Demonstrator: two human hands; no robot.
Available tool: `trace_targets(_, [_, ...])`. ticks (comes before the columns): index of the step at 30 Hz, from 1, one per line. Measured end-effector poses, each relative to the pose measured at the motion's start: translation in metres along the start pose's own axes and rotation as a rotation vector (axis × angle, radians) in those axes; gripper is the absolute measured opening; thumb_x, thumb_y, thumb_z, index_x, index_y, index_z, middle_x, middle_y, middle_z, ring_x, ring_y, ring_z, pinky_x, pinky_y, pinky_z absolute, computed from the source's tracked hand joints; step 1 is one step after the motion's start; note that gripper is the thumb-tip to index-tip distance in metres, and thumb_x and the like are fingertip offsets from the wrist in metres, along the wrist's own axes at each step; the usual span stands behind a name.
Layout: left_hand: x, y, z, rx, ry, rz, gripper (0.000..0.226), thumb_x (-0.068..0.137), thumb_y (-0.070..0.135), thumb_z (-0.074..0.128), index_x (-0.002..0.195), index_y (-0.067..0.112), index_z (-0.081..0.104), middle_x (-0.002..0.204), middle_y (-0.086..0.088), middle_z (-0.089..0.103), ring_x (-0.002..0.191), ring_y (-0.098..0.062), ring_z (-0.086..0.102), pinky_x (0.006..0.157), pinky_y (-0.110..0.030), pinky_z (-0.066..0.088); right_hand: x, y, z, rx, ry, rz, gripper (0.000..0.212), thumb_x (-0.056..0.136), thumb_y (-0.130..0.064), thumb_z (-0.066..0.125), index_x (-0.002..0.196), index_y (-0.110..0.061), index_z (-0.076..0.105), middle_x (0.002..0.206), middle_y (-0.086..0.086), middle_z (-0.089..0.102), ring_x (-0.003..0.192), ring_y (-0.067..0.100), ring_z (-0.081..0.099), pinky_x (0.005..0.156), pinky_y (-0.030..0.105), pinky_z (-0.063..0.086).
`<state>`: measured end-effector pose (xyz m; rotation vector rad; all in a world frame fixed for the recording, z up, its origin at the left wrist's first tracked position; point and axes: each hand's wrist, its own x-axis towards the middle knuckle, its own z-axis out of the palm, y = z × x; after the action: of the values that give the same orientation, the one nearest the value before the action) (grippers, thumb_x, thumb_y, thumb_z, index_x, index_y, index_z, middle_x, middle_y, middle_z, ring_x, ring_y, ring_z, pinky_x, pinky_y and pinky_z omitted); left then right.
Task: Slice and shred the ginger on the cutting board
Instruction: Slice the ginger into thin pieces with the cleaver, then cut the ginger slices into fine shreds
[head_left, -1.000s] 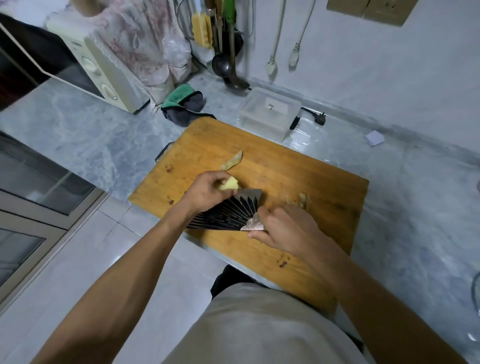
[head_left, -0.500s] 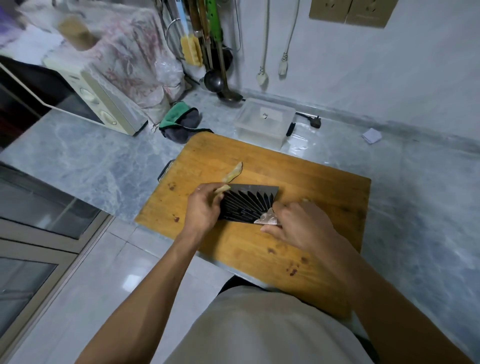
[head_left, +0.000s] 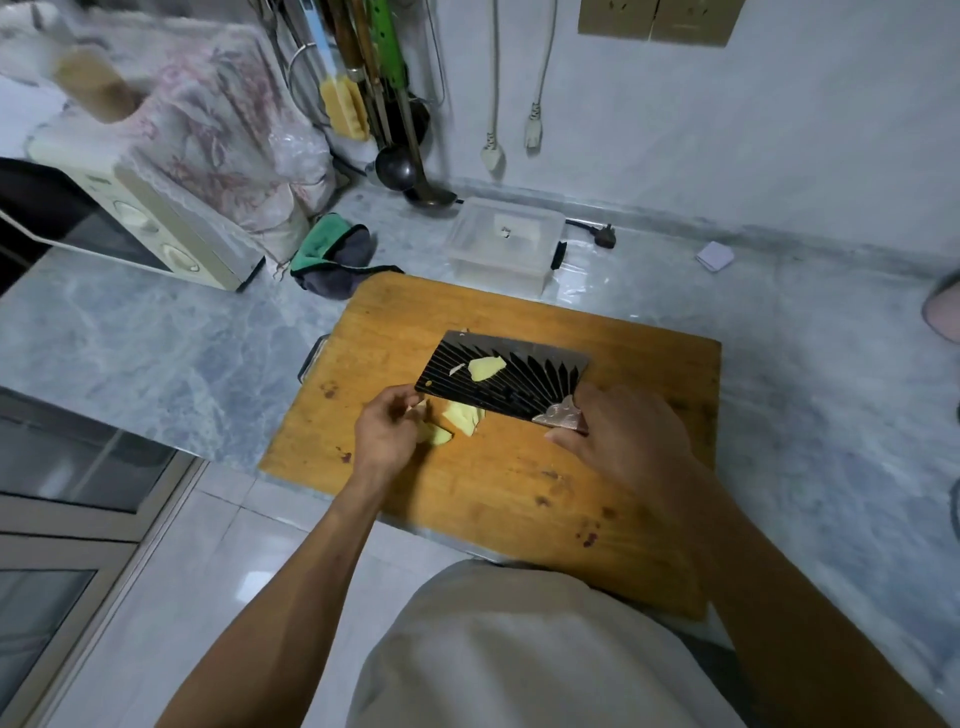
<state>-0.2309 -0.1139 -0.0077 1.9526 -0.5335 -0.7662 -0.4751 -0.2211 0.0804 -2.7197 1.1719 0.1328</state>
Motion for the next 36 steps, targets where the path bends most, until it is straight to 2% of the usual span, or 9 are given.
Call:
trace_targets(4, [-0.005,0.01,-0.007,0.237,0.147,0.342,0.028,0.092,0.001,0.058,0.113,0.015,0.069,0.116,-0.001,0.065,0.105,-0.008,0.057,0.099,-0.022,0.044,0.0,-0.004,-0.003,-0.037,0.016,0.015,0.051,0.098,-0.061,0.05,0.125,-0.018,0.055,0.112,-0.001,0.067,0.1,0.017,0.065,0.072,0.028,0.036])
trace_targets(6, [-0.007,0.019,-0.006,0.327,0.051,0.607,0.026,0.094,0.008,0.059,0.118,0.012,0.068,0.119,-0.004,0.061,0.105,-0.007,0.053,0.092,-0.013,0.042,0.0,-0.009,-0.003,-0.07,0.038,0.005,0.051,0.098,-0.061,0.051,0.126,-0.019,0.054,0.112,-0.002,0.068,0.099,0.017,0.066,0.073,0.028,0.041])
trace_targets(8, [-0.005,0.028,0.004,0.405,-0.127,0.684,0.034,0.096,0.023,0.06,0.129,0.014,0.064,0.124,-0.003,0.058,0.111,-0.01,0.052,0.092,-0.019,0.046,0.002,-0.014,-0.004,-0.092,0.046,-0.02,0.05,0.098,-0.06,0.052,0.128,-0.02,0.053,0.113,-0.001,0.069,0.101,0.018,0.066,0.078,0.03,0.046])
trace_targets(11, [0.005,0.034,0.017,0.419,-0.148,0.634,0.042,0.095,0.028,0.065,0.134,0.015,0.061,0.121,-0.006,0.059,0.115,-0.019,0.051,0.097,-0.031,0.044,0.008,-0.023,-0.004,-0.12,0.045,-0.071,0.051,0.098,-0.059,0.052,0.13,-0.02,0.051,0.115,-0.001,0.069,0.102,0.019,0.066,0.08,0.031,0.047])
trace_targets(16, [0.009,0.029,0.006,0.436,-0.143,0.558,0.035,0.089,0.014,0.069,0.124,0.013,0.067,0.101,-0.001,0.056,0.089,-0.016,0.053,0.08,-0.026,0.045,0.013,-0.027,-0.004,-0.073,0.061,-0.01,0.048,0.096,-0.057,0.056,0.127,-0.021,0.055,0.118,-0.001,0.068,0.104,0.019,0.066,0.081,0.03,0.046])
trace_targets(22, [0.013,-0.014,-0.019,0.705,-0.204,0.461,0.043,0.086,0.017,0.067,0.129,0.021,0.063,0.121,-0.007,0.062,0.108,-0.027,0.058,0.094,-0.035,0.049,0.011,-0.011,0.003,0.127,0.089,0.22,0.045,0.092,-0.059,0.062,0.112,-0.018,0.064,0.101,-0.002,0.069,0.091,0.016,0.064,0.075,0.028,0.043])
trace_targets(26, [0.007,0.005,0.005,0.633,-0.249,0.499,0.049,0.086,0.019,0.07,0.133,0.025,0.06,0.131,-0.003,0.057,0.118,-0.023,0.055,0.101,-0.034,0.047,0.008,-0.004,0.016,0.453,0.059,0.37,0.04,0.088,-0.056,0.068,0.076,-0.019,0.06,0.069,-0.006,0.058,0.064,0.01,0.056,0.066,0.029,0.047])
trace_targets(29, [0.009,0.015,0.025,0.814,-0.382,0.502,0.059,0.086,0.026,0.07,0.142,0.027,0.052,0.144,-0.004,0.045,0.13,-0.026,0.046,0.107,-0.033,0.043,0.006,-0.003,0.018,0.658,0.065,0.388,0.045,0.087,-0.047,0.072,0.061,-0.017,0.052,0.056,-0.002,0.051,0.053,0.012,0.048,0.06,0.031,0.043])
trace_targets(36, [0.021,0.027,0.021,0.776,-0.356,0.454,0.013,0.087,0.019,0.072,0.099,0.022,0.075,0.114,0.0,0.066,0.099,-0.023,0.064,0.088,-0.034,0.052,0.003,0.003,0.02,0.758,0.031,0.425,0.048,0.087,-0.054,0.07,0.076,-0.008,0.066,0.072,0.011,0.069,0.062,0.023,0.064,0.06,0.03,0.044])
